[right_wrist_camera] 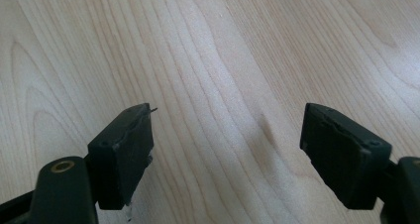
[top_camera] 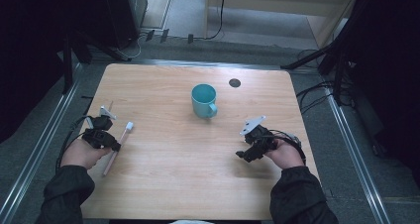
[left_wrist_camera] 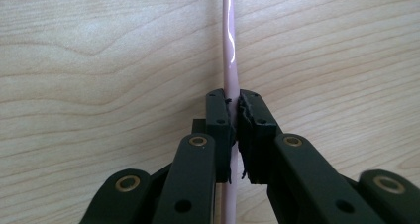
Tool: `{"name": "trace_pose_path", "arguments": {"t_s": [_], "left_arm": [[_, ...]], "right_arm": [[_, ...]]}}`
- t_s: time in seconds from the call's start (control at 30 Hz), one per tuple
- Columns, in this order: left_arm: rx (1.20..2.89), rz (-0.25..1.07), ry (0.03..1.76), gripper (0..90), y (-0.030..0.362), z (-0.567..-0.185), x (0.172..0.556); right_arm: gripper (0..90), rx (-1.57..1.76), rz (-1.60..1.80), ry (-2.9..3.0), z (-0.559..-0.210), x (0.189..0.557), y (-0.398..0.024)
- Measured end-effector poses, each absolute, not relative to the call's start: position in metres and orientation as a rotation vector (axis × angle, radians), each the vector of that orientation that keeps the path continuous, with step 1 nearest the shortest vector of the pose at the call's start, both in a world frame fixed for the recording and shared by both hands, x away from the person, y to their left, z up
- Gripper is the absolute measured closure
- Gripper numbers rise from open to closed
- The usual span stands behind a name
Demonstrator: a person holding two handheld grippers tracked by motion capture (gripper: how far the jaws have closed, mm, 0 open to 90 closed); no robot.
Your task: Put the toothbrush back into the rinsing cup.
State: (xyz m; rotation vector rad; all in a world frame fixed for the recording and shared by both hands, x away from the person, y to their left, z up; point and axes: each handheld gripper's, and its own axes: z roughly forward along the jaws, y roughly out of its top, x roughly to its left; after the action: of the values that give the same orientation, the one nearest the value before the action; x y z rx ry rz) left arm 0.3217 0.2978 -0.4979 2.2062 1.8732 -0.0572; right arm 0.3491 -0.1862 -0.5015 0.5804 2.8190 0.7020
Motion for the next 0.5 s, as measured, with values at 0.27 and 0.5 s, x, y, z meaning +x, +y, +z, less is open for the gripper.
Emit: {"name": "trace_pose_path", "arguments": {"t_s": [0.27,0.5], "left_arm": [[2.178,-0.017,1.815,83.8,0.294,-0.485,0.319],[2.159,-0.004,1.76,83.8,0.291,-0.478,0.319]], "right_arm": [[20.7,0.577,0.711,2.82,-0.502,0.349,-0.186],[20.7,0.577,0.712,2.821,-0.501,0.349,-0.186]]}}
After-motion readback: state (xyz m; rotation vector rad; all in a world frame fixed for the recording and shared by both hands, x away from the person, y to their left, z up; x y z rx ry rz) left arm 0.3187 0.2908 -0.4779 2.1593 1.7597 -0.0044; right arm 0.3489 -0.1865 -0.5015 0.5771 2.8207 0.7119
